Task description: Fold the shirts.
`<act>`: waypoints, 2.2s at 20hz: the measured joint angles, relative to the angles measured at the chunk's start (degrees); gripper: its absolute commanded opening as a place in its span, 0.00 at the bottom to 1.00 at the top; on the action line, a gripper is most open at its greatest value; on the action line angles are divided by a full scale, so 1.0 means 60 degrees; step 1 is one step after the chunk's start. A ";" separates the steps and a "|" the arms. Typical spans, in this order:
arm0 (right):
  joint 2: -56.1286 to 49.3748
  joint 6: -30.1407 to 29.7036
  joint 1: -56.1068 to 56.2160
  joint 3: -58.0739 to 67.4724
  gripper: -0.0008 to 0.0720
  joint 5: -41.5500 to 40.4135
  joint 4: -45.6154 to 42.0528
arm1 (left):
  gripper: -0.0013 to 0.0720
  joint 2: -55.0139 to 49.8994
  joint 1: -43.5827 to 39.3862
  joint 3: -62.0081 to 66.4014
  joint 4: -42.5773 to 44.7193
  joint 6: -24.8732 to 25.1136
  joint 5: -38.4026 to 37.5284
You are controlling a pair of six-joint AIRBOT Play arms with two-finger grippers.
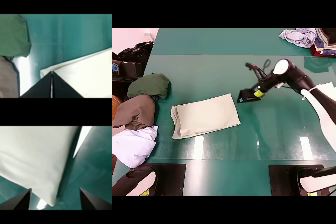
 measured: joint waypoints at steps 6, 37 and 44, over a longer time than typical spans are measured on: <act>-0.1705 -0.0288 -0.0004 -0.0270 0.81 0.0015 0.2463 | 0.06 -0.0007 0.0004 0.0000 -0.0368 0.0004 0.0306; 0.1286 -0.0918 -0.9406 0.0976 0.04 -0.1428 0.1038 | 0.06 -0.0007 -0.2565 0.0000 -0.2320 -0.0510 0.2033; 0.0455 -0.0962 -1.0167 0.3056 0.04 -0.1322 0.1049 | 0.06 -0.0007 -0.2594 0.0000 -0.2346 -0.0721 0.2146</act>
